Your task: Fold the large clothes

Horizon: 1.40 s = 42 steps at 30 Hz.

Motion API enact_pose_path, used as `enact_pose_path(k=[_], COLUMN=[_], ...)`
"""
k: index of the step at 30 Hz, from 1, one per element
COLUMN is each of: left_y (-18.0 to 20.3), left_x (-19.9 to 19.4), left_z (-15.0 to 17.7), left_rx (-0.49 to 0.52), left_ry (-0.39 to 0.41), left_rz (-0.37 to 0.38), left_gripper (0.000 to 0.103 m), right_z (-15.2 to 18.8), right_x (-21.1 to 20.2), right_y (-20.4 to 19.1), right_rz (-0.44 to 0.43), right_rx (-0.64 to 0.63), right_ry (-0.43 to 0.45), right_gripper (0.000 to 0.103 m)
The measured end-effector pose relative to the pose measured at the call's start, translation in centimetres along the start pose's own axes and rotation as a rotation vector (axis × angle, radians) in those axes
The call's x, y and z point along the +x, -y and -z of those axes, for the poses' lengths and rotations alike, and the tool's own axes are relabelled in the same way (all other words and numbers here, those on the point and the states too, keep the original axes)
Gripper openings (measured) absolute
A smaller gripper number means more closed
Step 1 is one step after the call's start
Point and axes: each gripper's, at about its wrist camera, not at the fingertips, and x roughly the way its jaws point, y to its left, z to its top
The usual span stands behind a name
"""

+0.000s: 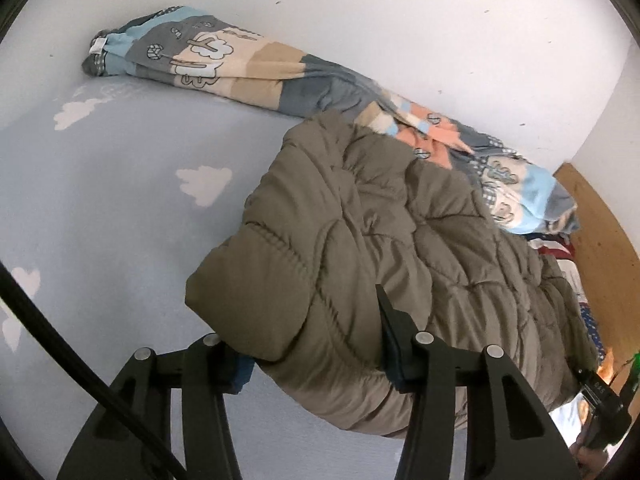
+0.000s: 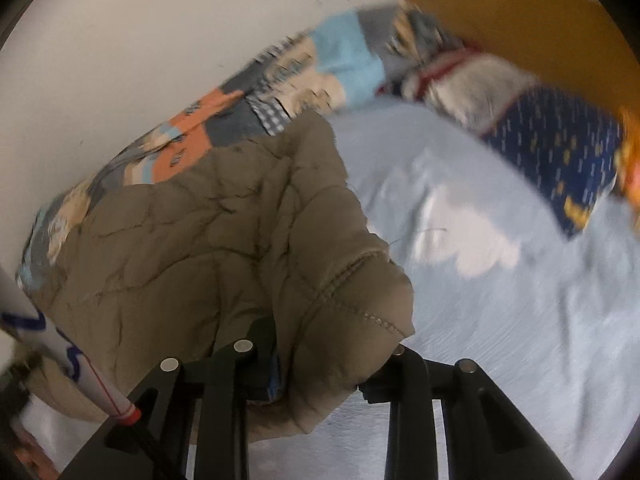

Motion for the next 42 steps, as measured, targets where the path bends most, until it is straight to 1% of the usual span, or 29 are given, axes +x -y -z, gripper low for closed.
enact_pose_path(k=[3,6,9,10,13,16,17,18,19,21,22,23,24,25,26,27,28,29,30,31,32,34,35,36,37,38,40,41,42], left_y=[-0.2,-0.4,-0.8,-0.9,-1.4,-2.4,-3.1,-3.6,-4.7,-7.0,-8.4,-9.9,-10.9,-12.1,-13.2,-13.8,-14.5,-14.9,-14.8,-14.4,-13.2,-10.2,-7.9,-6.3,-3.8,-1.6,1.3,2.2,2.2], left_x=[-1.7,-4.3,-7.6,-8.6,-11.5,-12.6,-12.5,-12.4,-12.1,-11.1,-11.0,-11.2,-11.5,-11.9,-12.6,-13.4,-14.7,-15.8,-17.2,-17.9,-18.7,-19.0,-18.9,-18.8,-18.5,-17.9,-16.5,-15.3,-14.4], left_z=[0.2,1.4,3.0,3.6,6.1,9.2,10.4,11.2,12.2,13.6,14.2,14.8,15.2,15.4,15.5,15.3,14.9,14.3,13.6,13.1,12.6,12.3,12.4,12.6,12.9,13.4,14.4,14.9,14.9], left_rx=[0.003,0.013,0.01,0.0,0.002,-0.012,-0.026,-0.045,-0.089,-0.186,-0.256,-0.342,-0.403,-0.468,-0.519,-0.536,-0.534,-0.516,-0.477,-0.444,-0.38,-0.234,-0.131,-0.063,0.046,0.144,0.274,0.318,0.323], left_ry=[0.004,0.008,0.007,-0.006,-0.005,-0.046,-0.076,-0.099,-0.137,-0.229,-0.261,-0.277,-0.283,-0.288,-0.28,-0.248,-0.184,-0.128,-0.061,-0.019,0.027,0.068,0.08,0.082,0.08,0.081,0.058,0.033,0.008], left_rz=[0.017,0.031,0.049,0.052,0.05,0.039,0.031,0.027,0.032,0.016,0.018,0.049,0.08,0.115,0.138,0.124,0.07,0.015,-0.045,-0.067,-0.082,-0.096,-0.094,-0.092,-0.093,-0.092,-0.092,-0.12,-0.132], left_gripper=[0.05,0.05,0.05,0.05,0.05,0.05,0.05,0.051,0.055,0.064,0.066,0.067,0.067,0.067,0.067,0.067,0.067,0.067,0.067,0.067,0.067,0.067,0.068,0.069,0.069,0.069,0.073,0.073,0.073], right_z=[0.1,0.7,1.6,2.2,3.7,5.9,7.0,7.7,8.4,9.8,10.3,11.1,11.7,12.5,13.7,14.4,14.9,15.4,15.3,14.8,14.1,12.4,11.5,10.9,10.6,10.4,10.5,10.8,11.0], right_x=[-2.3,-4.9,-7.6,-8.5,-11.1,-12.9,-13.1,-13.1,-12.8,-11.5,-10.6,-9.3,-8.5,-8.1,-8.0,-8.1,-8.4,-9.2,-10.1,-11.4,-12.4,-14.0,-14.6,-15.0,-15.1,-15.0,-13.6,-12.7,-11.7], right_y=[0.3,0.4,0.8,1.0,2.1,3.1,3.8,4.3,5.0,6.8,7.7,9.2,10.5,12.2,14.8,16.3,17.6,19.1,19.8,20.3,20.2,18.6,17.1,15.2,14.0,11.7,9.3,8.8,8.5], right_rz=[-0.018,-0.033,-0.051,-0.058,-0.086,-0.091,-0.092,-0.095,-0.098,-0.113,-0.124,-0.152,-0.183,-0.23,-0.288,-0.296,-0.298,-0.294,-0.264,-0.218,-0.194,-0.207,-0.221,-0.218,-0.205,-0.173,-0.152,-0.127,-0.102], right_rx=[-0.027,-0.058,-0.074,-0.072,-0.045,-0.035,-0.02,-0.002,0.023,0.106,0.147,0.241,0.33,0.445,0.628,0.717,0.778,0.827,0.831,0.799,0.747,0.618,0.532,0.439,0.381,0.286,0.19,0.169,0.161], right_ry=[0.01,0.019,0.028,0.028,0.019,0.011,-0.005,-0.023,-0.047,-0.124,-0.165,-0.247,-0.298,-0.329,-0.348,-0.363,-0.372,-0.348,-0.31,-0.245,-0.192,-0.106,-0.076,-0.055,-0.044,-0.037,-0.07,-0.089,-0.105], right_gripper=[0.03,0.03,0.03,0.03,0.03,0.03,0.03,0.03,0.031,0.033,0.039,0.046,0.052,0.06,0.067,0.07,0.075,0.075,0.075,0.075,0.074,0.07,0.068,0.067,0.066,0.066,0.063,0.062,0.062])
